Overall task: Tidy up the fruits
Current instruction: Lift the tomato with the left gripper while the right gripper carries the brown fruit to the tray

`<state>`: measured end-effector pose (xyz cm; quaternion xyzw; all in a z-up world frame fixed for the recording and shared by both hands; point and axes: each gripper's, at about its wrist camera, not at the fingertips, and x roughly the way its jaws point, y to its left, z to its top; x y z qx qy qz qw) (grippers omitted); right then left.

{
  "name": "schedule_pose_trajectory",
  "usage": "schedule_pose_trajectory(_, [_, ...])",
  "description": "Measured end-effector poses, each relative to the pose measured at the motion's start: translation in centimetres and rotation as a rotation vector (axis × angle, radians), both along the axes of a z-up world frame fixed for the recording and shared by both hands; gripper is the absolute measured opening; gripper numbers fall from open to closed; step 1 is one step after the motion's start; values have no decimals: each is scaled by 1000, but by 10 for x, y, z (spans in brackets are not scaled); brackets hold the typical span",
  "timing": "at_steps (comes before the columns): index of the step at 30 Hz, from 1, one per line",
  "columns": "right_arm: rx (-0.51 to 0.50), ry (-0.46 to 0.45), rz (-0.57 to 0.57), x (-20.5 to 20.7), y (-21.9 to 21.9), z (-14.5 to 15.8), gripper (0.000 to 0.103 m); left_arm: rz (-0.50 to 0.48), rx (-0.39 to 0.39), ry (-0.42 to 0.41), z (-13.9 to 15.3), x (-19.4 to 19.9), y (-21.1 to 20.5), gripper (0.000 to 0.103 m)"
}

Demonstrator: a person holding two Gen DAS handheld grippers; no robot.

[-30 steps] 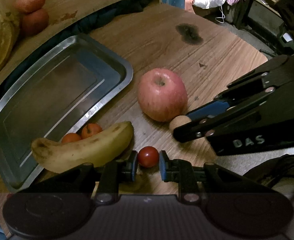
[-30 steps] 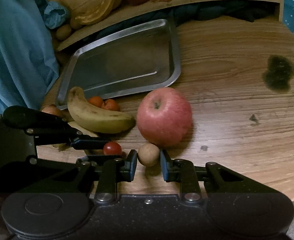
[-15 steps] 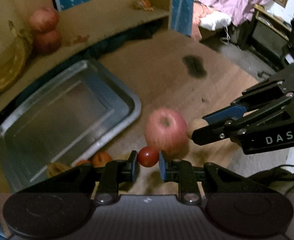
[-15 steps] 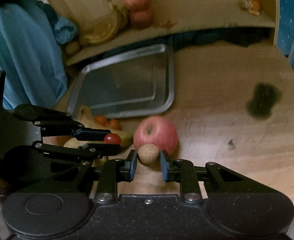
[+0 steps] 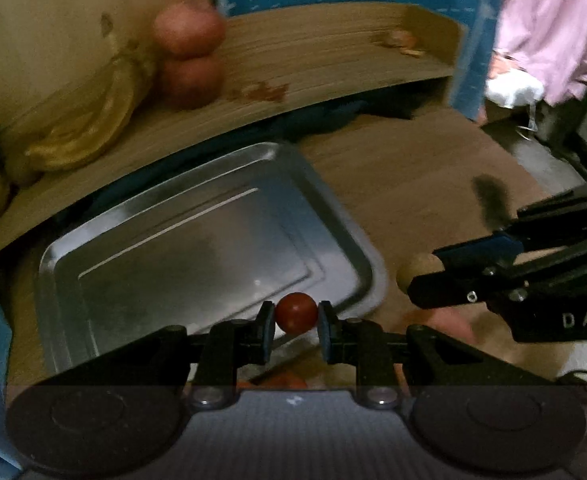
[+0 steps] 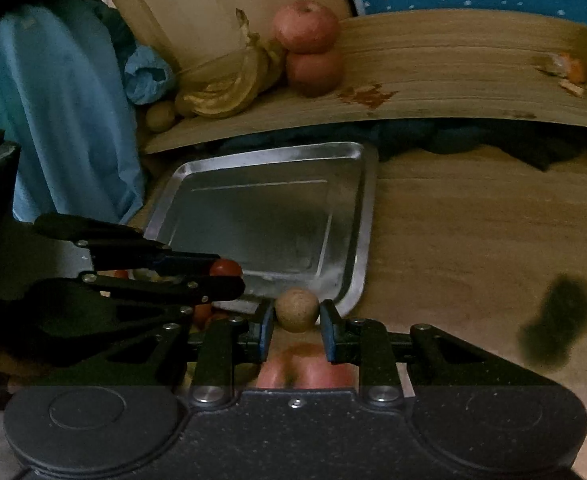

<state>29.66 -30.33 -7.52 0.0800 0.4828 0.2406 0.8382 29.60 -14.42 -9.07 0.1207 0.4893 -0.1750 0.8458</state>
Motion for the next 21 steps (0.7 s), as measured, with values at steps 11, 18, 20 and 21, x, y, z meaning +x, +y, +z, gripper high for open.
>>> schedule_pose_trajectory(11, [-4,46,76,53,12,-31,27,121,4,80,-26,44,10,25])
schedule_pose_trajectory(18, [-22,72,117,72,24,-46,27,173,-7,128,-41,59,18,25])
schedule_pose_trajectory(20, [-26,75,120,74,27,-48,27,171,-9,133,-42,61,18,25])
schedule_pose_trajectory(21, [-28,76,120,74,28,-49,27,168,-10,133,-43,62,18,25])
